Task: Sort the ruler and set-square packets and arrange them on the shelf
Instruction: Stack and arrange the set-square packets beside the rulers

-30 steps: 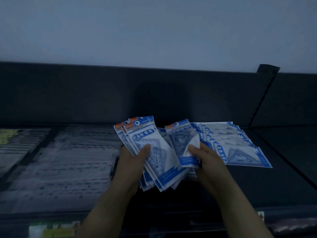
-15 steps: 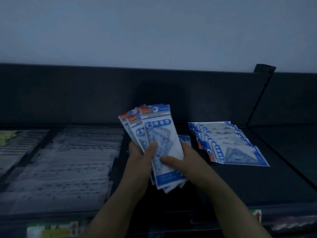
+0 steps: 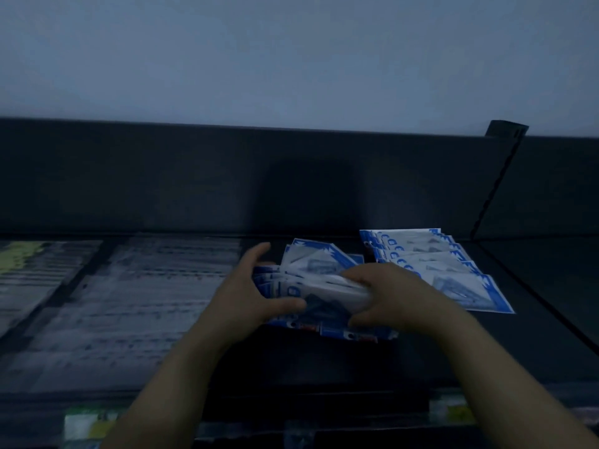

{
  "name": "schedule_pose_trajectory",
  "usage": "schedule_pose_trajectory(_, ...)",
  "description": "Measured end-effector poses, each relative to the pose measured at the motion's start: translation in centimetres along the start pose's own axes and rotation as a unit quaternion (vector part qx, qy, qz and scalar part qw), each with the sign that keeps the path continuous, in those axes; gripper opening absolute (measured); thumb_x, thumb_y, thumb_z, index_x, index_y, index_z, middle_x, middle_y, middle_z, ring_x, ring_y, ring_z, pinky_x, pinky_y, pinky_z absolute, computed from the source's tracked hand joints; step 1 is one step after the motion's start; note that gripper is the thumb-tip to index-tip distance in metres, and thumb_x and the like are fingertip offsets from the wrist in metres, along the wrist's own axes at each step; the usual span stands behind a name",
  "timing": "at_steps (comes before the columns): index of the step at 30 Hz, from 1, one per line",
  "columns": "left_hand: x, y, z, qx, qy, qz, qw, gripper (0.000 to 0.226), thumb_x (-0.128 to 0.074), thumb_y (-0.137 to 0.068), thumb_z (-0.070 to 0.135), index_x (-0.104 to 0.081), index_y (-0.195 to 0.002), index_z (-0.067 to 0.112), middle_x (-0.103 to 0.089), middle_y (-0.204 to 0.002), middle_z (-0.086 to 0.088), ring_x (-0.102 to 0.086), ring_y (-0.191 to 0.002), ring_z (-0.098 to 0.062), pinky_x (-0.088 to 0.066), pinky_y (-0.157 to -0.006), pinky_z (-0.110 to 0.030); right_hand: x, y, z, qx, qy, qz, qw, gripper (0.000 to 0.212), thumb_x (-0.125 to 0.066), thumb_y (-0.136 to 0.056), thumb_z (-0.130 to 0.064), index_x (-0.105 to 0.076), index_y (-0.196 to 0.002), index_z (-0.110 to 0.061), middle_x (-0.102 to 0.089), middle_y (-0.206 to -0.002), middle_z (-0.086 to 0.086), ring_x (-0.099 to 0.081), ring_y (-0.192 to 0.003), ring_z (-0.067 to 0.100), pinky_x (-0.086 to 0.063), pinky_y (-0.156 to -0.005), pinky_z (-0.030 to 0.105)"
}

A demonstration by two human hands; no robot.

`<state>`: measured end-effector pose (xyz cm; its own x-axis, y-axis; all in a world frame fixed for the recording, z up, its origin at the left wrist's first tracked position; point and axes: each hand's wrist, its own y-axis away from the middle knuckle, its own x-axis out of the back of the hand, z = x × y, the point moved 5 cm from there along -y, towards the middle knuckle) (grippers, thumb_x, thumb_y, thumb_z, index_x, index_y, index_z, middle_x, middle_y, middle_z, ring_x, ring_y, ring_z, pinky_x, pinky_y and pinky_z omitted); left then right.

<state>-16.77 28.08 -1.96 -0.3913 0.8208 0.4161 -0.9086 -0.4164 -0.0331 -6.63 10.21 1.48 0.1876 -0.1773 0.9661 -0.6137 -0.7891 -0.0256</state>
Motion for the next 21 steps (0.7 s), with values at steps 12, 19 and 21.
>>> schedule_pose_trajectory(12,-0.9,-0.4,-0.7,0.012,-0.039,0.006,0.999,0.094,-0.088,-0.064,0.02,-0.031,-0.137,0.039,-0.053,-0.116,0.008,-0.057,-0.082,0.004,-0.043,-0.061,-0.009,-3.0,3.9,4.5,-0.127,-0.373,0.137,0.909,0.072,-0.088,-0.062,-0.011,-0.049,-0.118,-0.032,-0.058,-0.109,-0.012,-0.062,-0.081,-0.007,-0.052,-0.067,0.012)
schedule_pose_trajectory(19,-1.7,-0.7,0.2,-0.016,-0.046,0.031,0.998,0.06,-0.084,-0.07,0.02,-0.046,-0.113,0.035,-0.059,-0.104,0.014,-0.061,-0.079,0.003,-0.047,-0.057,-0.01,-2.9,3.6,4.9,-0.157,-0.443,0.156,0.869,0.04,-0.08,-0.069,0.001,-0.062,-0.091,-0.026,-0.072,-0.086,-0.004,-0.069,-0.07,0.004,-0.056,-0.063,0.016)
schedule_pose_trajectory(21,-2.3,-0.6,1.3,-0.032,-0.031,0.027,0.999,0.056,-0.082,-0.073,0.02,-0.045,-0.112,0.037,-0.058,-0.101,0.017,-0.059,-0.076,0.007,-0.045,-0.054,-0.006,-2.2,4.1,5.8,-0.16,-0.465,0.163,0.855,0.037,-0.079,-0.068,0.003,-0.064,-0.089,-0.023,-0.074,-0.08,-0.002,-0.071,-0.071,0.009,-0.056,-0.061,0.018)
